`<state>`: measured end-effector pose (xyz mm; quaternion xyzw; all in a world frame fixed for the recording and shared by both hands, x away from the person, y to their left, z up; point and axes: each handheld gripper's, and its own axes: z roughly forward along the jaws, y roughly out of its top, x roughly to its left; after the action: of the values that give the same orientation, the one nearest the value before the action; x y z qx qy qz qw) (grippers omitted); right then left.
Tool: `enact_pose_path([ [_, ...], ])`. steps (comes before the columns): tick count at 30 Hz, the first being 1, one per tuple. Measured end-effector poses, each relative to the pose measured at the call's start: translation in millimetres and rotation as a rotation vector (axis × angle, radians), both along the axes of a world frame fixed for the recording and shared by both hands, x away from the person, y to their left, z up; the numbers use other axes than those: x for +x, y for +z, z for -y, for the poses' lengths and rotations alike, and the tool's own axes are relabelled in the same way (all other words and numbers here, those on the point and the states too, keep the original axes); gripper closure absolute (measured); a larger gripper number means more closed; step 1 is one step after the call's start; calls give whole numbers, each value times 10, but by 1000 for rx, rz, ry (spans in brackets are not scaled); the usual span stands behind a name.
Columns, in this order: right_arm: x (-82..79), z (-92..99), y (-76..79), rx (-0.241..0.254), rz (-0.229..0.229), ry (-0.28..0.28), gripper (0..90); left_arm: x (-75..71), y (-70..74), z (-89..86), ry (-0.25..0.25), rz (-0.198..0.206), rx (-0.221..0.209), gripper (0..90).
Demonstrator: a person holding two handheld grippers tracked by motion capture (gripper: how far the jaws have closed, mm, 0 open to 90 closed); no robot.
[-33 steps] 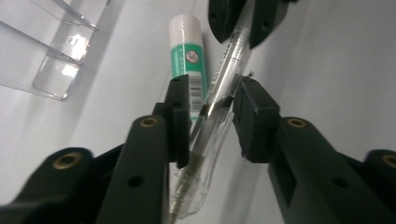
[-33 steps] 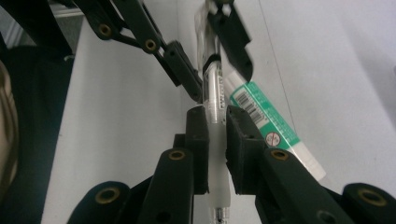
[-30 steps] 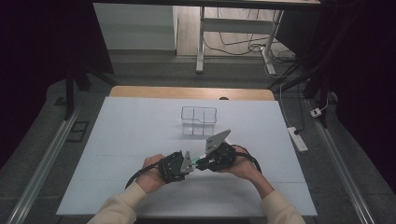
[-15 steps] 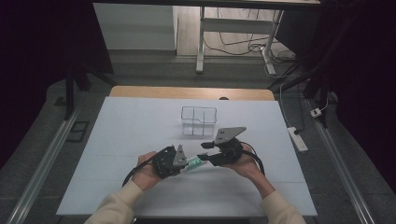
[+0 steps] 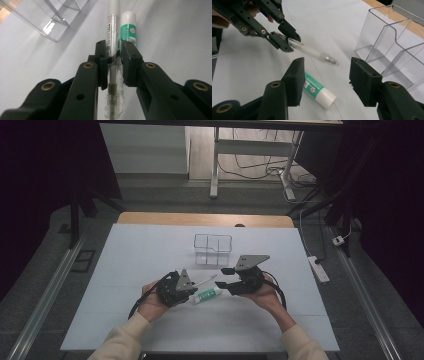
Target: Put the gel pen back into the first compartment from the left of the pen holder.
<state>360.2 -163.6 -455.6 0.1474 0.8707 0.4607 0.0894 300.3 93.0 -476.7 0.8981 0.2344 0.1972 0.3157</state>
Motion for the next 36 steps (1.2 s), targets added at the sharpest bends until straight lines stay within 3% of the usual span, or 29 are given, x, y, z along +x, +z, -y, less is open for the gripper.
enact_pose_path([
  [11, 18, -12, -61, 2, -38, -26, 413, 17, 33, -79, 32, 9, -80, 766],
  [18, 19, -52, -112, 9, -50, -38, 406, -1, 47, -57, 25, 26, -131, 766],
  [22, 11, -68, -111, 35, -52, -42, 413, -12, 36, -6, 6, 26, -131, 765],
  [36, 1, -52, -77, 98, -54, -63, 511, -11, -36, 154, 11, 12, -137, 764],
])
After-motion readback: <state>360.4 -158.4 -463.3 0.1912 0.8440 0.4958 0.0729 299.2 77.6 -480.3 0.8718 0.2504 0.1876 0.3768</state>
